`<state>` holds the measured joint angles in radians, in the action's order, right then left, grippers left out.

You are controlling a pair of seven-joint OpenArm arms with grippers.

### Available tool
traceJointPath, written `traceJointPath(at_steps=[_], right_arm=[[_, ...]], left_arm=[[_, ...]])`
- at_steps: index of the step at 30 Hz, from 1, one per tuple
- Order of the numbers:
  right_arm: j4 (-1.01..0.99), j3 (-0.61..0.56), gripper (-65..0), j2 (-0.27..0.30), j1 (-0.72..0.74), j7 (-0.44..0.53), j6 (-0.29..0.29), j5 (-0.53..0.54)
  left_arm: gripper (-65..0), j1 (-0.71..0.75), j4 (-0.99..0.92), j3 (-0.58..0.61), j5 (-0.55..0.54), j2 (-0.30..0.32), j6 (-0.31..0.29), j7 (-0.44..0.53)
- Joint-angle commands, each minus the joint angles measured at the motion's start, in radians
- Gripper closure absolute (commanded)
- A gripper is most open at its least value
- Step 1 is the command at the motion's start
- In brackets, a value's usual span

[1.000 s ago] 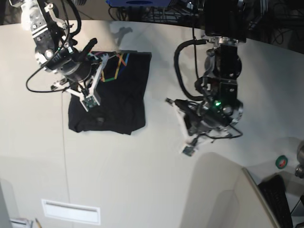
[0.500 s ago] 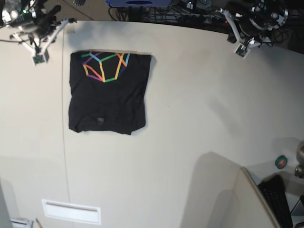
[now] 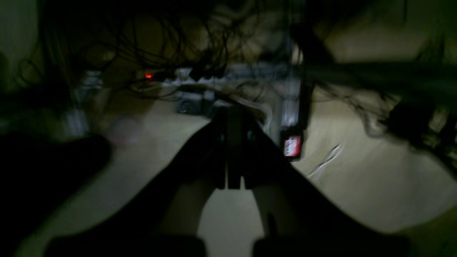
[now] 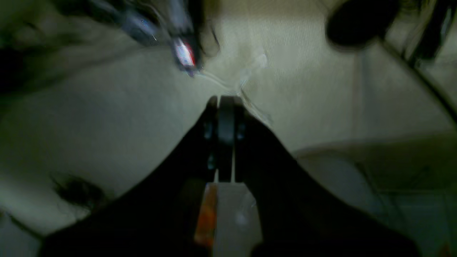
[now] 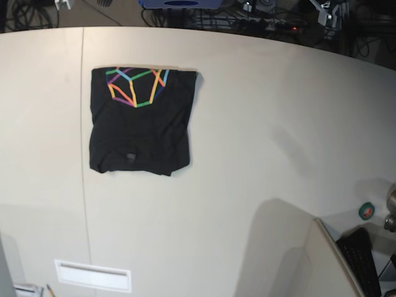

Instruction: Layout the t-shirt on the table in an organized manner, then fold the t-shirt properly

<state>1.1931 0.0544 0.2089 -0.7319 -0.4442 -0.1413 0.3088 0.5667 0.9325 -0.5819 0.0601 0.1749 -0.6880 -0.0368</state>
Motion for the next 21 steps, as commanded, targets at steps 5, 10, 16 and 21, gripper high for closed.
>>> traceJointPath(at_steps=[5, 10, 16, 21], right_arm=[[-0.391, -0.176, 0.0, 0.022, 0.162, 0.184, -0.002, -0.010], [-0.707, -0.373, 0.0, -0.002, 0.283, 0.485, -0.002, -0.010], [-1.007, -0.430, 0.0, -0.068, 0.412, 0.767, -0.002, -0.009], [-1.005, -0.376, 0.0, -0.093, 0.410, 0.827, -0.001, -0.009]], left_arm=[[0.0, -0.086, -0.379, 0.170, -0.007, 0.061, -0.010, 0.229], [0.0, -0.193, -0.737, 0.508, -0.009, 0.054, 0.198, 0.483], [0.0, -0.228, -0.852, 0.696, -0.016, -0.011, 0.419, 0.596], [0.0, -0.239, -0.850, 0.702, -0.010, -0.048, 0.419, 0.596]])
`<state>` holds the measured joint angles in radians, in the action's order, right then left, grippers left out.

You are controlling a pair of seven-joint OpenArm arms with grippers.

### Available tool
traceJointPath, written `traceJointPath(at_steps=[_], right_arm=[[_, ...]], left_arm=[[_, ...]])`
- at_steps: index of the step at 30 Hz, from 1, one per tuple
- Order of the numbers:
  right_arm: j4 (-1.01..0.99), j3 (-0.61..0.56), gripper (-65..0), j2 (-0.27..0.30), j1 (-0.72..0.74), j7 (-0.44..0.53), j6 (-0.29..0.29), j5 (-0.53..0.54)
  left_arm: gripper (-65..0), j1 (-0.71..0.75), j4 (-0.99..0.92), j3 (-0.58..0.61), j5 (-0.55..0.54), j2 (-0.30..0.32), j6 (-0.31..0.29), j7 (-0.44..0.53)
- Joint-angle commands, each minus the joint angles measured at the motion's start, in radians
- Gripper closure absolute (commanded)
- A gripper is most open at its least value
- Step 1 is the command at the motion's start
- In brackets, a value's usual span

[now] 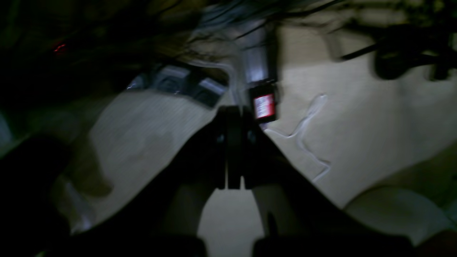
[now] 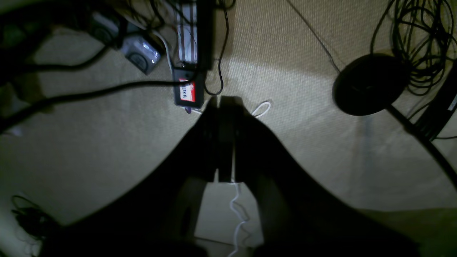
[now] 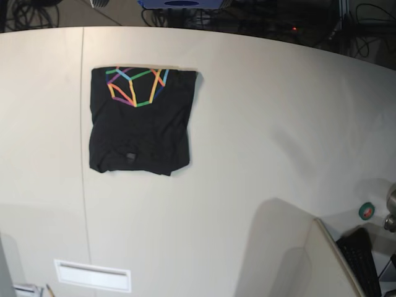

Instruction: Layout the t-shirt on the table in an organized manner, then fold the t-shirt properly

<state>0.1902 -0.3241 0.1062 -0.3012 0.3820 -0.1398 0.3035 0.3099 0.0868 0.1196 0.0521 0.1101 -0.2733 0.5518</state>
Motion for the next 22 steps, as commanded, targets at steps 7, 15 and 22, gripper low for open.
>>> traceJointPath(at_steps=[7, 15, 22], right_arm=[[-0.004, 0.006, 0.0, 0.005, -0.017, 0.002, -0.001, -0.002], [-0.008, 0.006, 0.0, -0.035, -0.025, 0.002, 0.001, -0.002], [-0.001, 0.006, 0.0, -0.049, -0.023, 0.008, 0.001, -0.002]], left_arm=[[0.0, -0.027, -0.005, 0.004, -0.001, 0.007, 0.004, 0.007], [0.0, -0.027, -0.005, -0.002, -0.004, 0.012, 0.004, 0.014], [0.0, -0.030, -0.005, 0.004, -0.002, 0.010, 0.004, 0.014]])
